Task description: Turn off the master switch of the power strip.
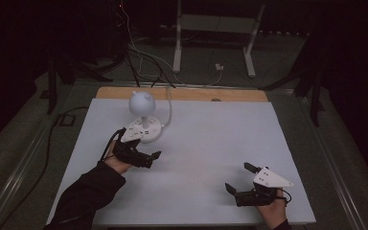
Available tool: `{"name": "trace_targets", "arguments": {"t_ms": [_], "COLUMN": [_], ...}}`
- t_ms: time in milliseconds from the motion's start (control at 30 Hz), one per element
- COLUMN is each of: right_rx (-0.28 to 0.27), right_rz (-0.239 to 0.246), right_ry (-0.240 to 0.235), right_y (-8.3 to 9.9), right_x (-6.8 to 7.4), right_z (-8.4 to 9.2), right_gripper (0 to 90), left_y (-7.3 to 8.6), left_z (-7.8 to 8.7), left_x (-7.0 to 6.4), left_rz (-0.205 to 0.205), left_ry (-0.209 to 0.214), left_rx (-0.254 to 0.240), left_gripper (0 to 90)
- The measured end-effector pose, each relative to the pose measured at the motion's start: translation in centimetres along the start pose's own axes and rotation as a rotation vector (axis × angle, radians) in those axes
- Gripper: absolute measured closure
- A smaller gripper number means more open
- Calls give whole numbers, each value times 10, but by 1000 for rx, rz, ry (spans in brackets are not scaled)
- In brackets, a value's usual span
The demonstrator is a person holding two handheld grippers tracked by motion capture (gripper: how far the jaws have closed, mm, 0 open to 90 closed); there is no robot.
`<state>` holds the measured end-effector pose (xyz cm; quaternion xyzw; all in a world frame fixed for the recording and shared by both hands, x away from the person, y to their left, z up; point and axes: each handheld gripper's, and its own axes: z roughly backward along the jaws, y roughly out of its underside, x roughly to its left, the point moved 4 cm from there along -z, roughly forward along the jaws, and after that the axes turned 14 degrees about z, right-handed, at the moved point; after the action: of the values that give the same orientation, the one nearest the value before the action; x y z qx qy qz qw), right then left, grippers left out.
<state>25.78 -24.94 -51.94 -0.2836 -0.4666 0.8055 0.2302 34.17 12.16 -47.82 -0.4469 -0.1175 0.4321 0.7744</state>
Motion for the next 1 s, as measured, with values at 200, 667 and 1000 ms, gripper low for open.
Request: {"name": "trace_targets", "arguments": {"t_ms": [200, 667, 1000], "right_rx": [1, 0, 6], "right_rz": [-1, 4, 6], "right_ry": [1, 3, 3], "right_y": [0, -1, 0], "right_x": [0, 0, 0], "right_z": [0, 1, 0], "right_gripper": [0, 0, 0], "left_y": [10, 50, 77], "left_z": [12, 39, 48], "left_x": [2, 19, 20], "left_rz": [-5, 40, 35], "left_ry": [2, -3, -5], "left_rx": [-11, 9, 51], "left_gripper": [3, 3, 3]}}
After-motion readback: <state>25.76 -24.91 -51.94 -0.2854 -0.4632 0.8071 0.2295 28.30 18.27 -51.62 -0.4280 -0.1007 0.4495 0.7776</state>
